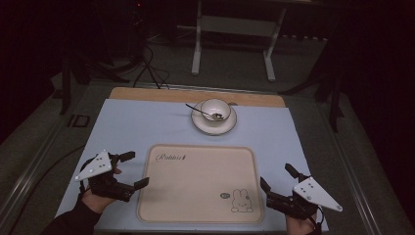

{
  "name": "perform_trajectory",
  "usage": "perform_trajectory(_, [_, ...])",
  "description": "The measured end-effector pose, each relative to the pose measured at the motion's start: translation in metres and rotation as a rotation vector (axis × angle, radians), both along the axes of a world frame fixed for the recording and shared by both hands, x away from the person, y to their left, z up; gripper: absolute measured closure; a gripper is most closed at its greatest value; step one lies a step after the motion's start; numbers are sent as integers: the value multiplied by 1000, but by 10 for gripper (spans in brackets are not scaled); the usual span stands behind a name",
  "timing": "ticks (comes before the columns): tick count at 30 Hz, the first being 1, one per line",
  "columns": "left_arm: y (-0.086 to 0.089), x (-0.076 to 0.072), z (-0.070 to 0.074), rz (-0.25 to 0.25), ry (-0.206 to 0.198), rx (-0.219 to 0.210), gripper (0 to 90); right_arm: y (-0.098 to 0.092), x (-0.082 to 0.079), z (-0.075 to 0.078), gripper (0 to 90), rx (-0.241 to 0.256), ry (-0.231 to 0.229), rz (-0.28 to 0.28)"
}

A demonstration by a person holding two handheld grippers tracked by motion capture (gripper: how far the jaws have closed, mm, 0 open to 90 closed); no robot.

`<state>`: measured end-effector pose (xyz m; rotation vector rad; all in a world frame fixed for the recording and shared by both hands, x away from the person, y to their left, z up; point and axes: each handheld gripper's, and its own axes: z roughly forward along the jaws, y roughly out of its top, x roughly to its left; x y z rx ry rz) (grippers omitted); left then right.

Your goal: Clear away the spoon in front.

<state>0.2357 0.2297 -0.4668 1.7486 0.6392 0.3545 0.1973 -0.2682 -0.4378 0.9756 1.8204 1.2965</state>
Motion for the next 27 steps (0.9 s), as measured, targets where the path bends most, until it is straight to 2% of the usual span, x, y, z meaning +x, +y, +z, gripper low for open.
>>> perform_trajectory(3, [-7, 0, 5, -40, 14, 18, 12, 1, 0, 0, 119, 0, 0, 5])
perform_trajectory(5, [-9, -1, 8, -46, 11, 21, 12, 1, 0, 0, 118, 3, 1, 7])
perform_trajectory(8, [-16, 0, 19, -80, 10, 35, 12, 1, -1, 0, 119, 11, -9, 12])
perform_trajectory(10, [-17, 0, 22, -81, 5, 40, 12, 2, -1, 0, 118, 12, -10, 15])
perform_trajectory(11, [-19, 1, 29, -92, -5, 47, 12, 2, -1, 0, 118, 9, -15, 16])
perform_trajectory(19, [-25, 10, 62, -115, -47, 40, 13, 6, -3, 2, 119, 1, -28, 27])
perform_trajectory(24, [-26, 20, 82, -103, -74, 27, 15, 6, -3, 1, 119, 2, -27, 29])
perform_trajectory(27, [-29, 28, 90, -100, -74, 26, 15, 7, -3, 1, 118, 1, -25, 31])
